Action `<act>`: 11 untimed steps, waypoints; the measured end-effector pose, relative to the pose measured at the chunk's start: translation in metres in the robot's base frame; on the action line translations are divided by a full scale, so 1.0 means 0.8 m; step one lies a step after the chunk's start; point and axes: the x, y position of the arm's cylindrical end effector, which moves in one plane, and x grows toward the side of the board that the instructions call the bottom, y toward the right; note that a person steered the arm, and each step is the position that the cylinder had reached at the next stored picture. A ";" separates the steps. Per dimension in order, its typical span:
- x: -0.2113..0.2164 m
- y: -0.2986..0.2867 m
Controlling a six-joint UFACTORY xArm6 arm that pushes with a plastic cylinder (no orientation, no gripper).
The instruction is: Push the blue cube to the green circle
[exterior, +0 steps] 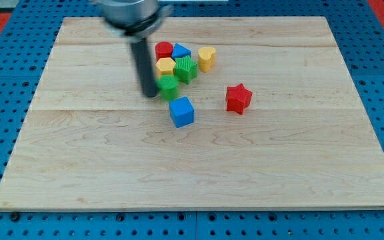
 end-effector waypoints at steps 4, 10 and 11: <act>0.086 -0.028; 0.070 0.098; 0.093 0.060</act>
